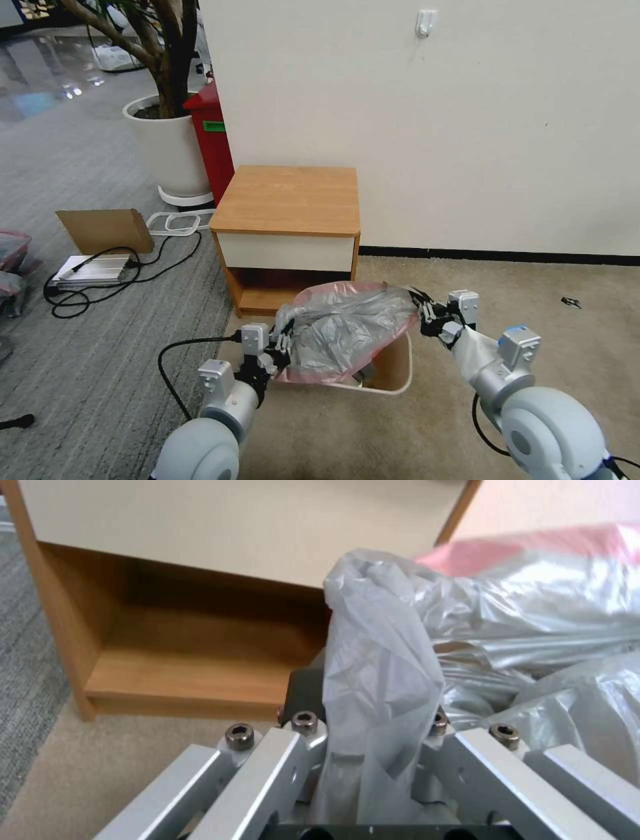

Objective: Pick up the garbage bag from the table and place it over the trash can.

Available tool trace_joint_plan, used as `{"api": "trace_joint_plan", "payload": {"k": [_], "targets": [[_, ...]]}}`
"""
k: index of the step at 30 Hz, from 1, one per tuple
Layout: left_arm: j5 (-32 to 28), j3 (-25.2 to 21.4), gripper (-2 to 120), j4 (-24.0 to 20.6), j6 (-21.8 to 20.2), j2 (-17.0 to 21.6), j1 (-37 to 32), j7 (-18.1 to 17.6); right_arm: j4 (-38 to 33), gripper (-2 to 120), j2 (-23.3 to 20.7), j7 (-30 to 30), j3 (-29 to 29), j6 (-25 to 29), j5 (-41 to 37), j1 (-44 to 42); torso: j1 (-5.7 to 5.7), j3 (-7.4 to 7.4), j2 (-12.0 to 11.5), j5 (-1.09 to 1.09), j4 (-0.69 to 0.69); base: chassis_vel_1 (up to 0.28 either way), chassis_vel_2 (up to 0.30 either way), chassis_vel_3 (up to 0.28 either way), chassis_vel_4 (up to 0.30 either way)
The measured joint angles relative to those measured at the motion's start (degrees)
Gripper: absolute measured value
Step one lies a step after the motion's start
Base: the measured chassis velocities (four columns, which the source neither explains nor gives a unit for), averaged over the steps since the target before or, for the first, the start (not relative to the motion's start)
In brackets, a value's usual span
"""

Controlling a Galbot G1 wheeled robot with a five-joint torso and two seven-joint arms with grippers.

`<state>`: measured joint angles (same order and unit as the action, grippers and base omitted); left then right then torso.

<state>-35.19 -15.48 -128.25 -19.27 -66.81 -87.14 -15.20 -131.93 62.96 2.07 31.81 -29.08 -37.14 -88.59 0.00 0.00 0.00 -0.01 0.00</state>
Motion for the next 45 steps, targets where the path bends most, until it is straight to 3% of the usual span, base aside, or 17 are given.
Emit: {"api": "trace_joint_plan", "payload": {"k": [7,13,19,31,45], "targets": [[-3.4,-1.7,11,-0.2,0.1,-0.3,0.0,1.6,-0.4,0,-0.3,2.7,1.9,-3.0,-9.3,-0.3,0.00,0.00,0.0,0.01,0.00,0.000,0.000,0.000,0.000],[-3.7,-2.4,11,-0.6,0.1,-0.4,-0.8,5.6,1.3,0,0.6,8.4,1.5,-3.1,-18.5,2.6,0.00,0.00,0.0,0.01,0.00,0.000,0.000,0.000,0.000],[-3.7,-2.9,11,-1.3,0.4,-0.4,-1.4,8.2,4.4,0,-0.6,9.8,1.6,-5.3,-20.2,4.4,0.00,0.00,0.0,0.00,0.01,0.000,0.000,0.000,0.000],[-6.3,-4.0,11,-0.7,2.0,-2.0,-1.4,8.6,3.9,0,-2.5,9.7,3.4,-8.2,-24.2,1.7,0.00,0.00,0.0,0.00,0.00,0.000,0.000,0.000,0.000],[-15.2,-5.7,11,1.2,2.1,-2.8,-0.3,6.1,0.6,0,-1.6,9.8,5.1,-8.8,-28.3,-1.4,0.00,0.00,0.0,0.01,0.00,0.000,0.000,0.000,0.000]]}}
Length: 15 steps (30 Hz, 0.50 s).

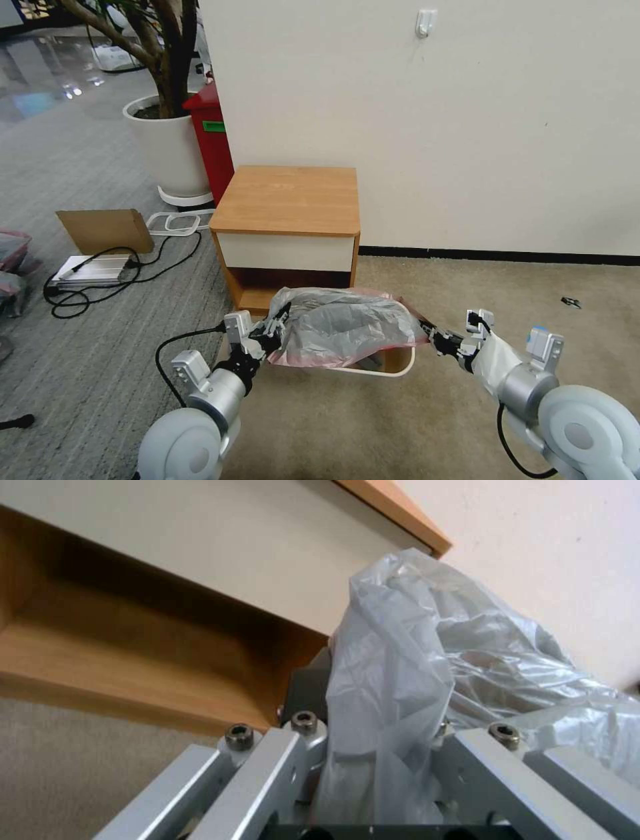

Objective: Pick up the garbage bag from the table and place it over the trash can.

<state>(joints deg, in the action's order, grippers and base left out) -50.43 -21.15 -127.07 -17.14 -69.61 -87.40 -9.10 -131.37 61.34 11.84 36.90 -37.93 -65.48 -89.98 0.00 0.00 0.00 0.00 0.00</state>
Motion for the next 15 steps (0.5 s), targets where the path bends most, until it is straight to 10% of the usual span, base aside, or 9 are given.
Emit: {"api": "trace_joint_plan", "payload": {"k": [15], "targets": [[-4.2,-1.3,11,1.5,-0.2,0.0,1.4,-5.0,-7.6,50,3.9,2.4,2.0,3.8,2.0,-6.4,0.00,0.00,0.0,0.00,0.00,0.000,0.000,0.000,0.000]]}}
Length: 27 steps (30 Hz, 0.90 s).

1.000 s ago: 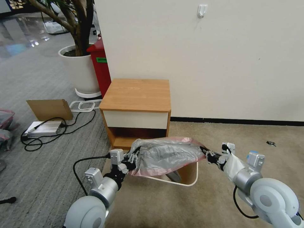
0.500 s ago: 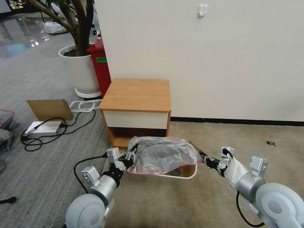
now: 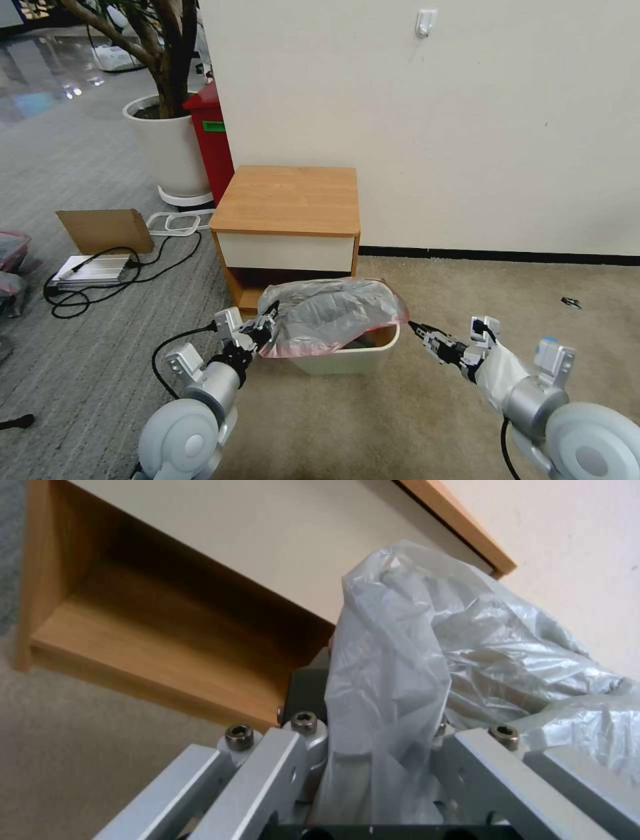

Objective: Pick up the garbage bag from the table and place it over the trash can.

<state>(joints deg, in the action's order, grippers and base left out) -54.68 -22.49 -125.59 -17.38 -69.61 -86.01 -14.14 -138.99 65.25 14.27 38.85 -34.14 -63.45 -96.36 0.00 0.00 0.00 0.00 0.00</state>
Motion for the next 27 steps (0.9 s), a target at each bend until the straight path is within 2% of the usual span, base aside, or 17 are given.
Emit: {"api": "trace_joint_plan", "payload": {"k": [1,4,6,8,12,17,20,27], "targets": [[0.4,-0.2,11,0.1,0.1,0.2,0.0,0.0,-2.8,58,0.8,0.0,-0.1,1.4,0.5,-0.9,0.00,0.00,0.0,0.01,0.00,0.000,0.000,0.000,0.000],[1.5,-0.3,11,0.1,0.3,0.5,-0.1,0.0,-4.2,65,1.4,0.1,-0.8,2.9,0.3,-1.2,0.00,0.00,0.0,0.03,0.00,0.000,0.000,0.000,0.000],[4.5,-0.2,11,0.1,1.5,0.9,-0.1,0.0,-4.6,77,1.7,-2.4,-2.8,5.5,-1.1,0.0,0.00,0.00,0.0,0.00,0.00,0.000,0.000,0.000,0.000],[5.9,0.0,11,0.2,2.2,1.0,0.0,0.0,-4.6,78,1.8,-2.8,-3.8,6.2,-1.7,0.4,0.00,0.00,0.0,0.01,0.01,0.000,0.000,0.000,0.000],[12.5,0.8,11,-0.1,5.3,1.2,-0.2,0.0,-4.6,98,3.6,-1.1,-10.6,6.9,-6.9,1.1,0.00,0.00,0.0,0.00,0.01,0.000,0.000,0.000,0.000],[15.6,1.4,11,-0.2,7.4,1.0,-0.3,0.0,-4.5,100,3.6,-1.5,-15.1,5.9,-5.6,1.8,0.00,0.00,0.0,0.01,0.00,0.000,0.000,0.000,0.000],[18.8,2.2,11,-0.2,9.0,0.5,-0.2,0.0,-4.0,100,3.1,-0.5,-19.8,5.0,-1.7,4.3,0.00,0.00,0.0,0.01,0.00,0.000,0.000,0.000,0.000],[24.9,3.3,11,-1.7,11.2,0.2,-0.1,0.7,-1.6,100,4.3,2.0,-22.6,4.8,-0.5,7.9,0.00,0.00,0.0,0.00,0.00,0.000,0.000,0.000,0.000]]}}
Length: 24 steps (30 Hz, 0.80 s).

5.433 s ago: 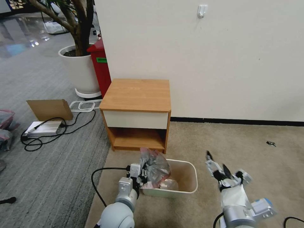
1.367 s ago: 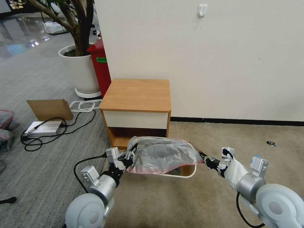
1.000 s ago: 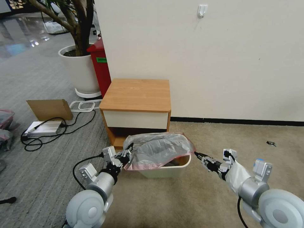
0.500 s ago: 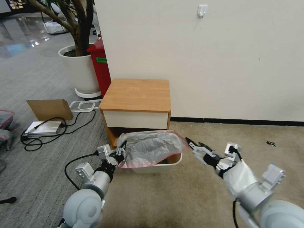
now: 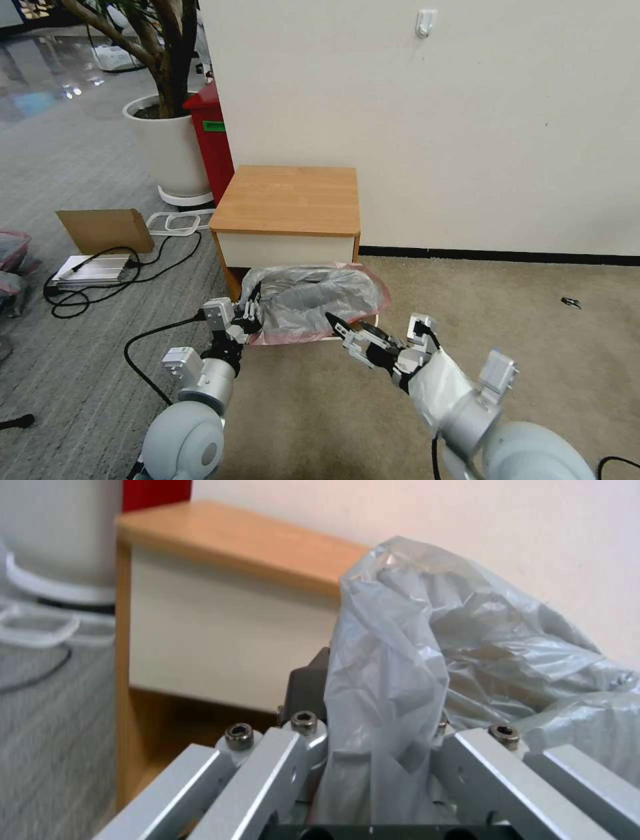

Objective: Pick up the garbage bag from the table and place it over the trash can.

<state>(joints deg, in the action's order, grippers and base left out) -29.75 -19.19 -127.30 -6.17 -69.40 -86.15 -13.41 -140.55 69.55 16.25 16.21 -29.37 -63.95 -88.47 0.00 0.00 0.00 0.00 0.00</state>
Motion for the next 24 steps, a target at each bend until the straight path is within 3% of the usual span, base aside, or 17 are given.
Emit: {"api": "trace_joint_plan", "payload": {"k": [5,17,24], "targets": [[3.5,0.5,11,-0.1,1.4,-0.6,-0.2,1.0,1.3,99,0.3,2.0,-1.2,-0.1,0.4,1.2,0.00,0.00,0.0,0.00,0.00,0.000,0.000,0.000,0.000],[4.6,1.2,11,-1.3,2.4,-1.6,-0.6,1.4,2.3,92,0.6,6.4,-2.7,2.0,-0.9,3.0,0.00,0.00,0.0,0.00,0.00,0.000,0.000,0.000,0.000],[5.4,0.8,11,-1.0,3.0,-2.2,-0.8,1.4,-1.0,86,-0.5,7.4,-1.2,2.1,0.2,1.4,0.00,0.00,0.0,0.00,0.00,0.000,0.000,0.000,0.000]]}}
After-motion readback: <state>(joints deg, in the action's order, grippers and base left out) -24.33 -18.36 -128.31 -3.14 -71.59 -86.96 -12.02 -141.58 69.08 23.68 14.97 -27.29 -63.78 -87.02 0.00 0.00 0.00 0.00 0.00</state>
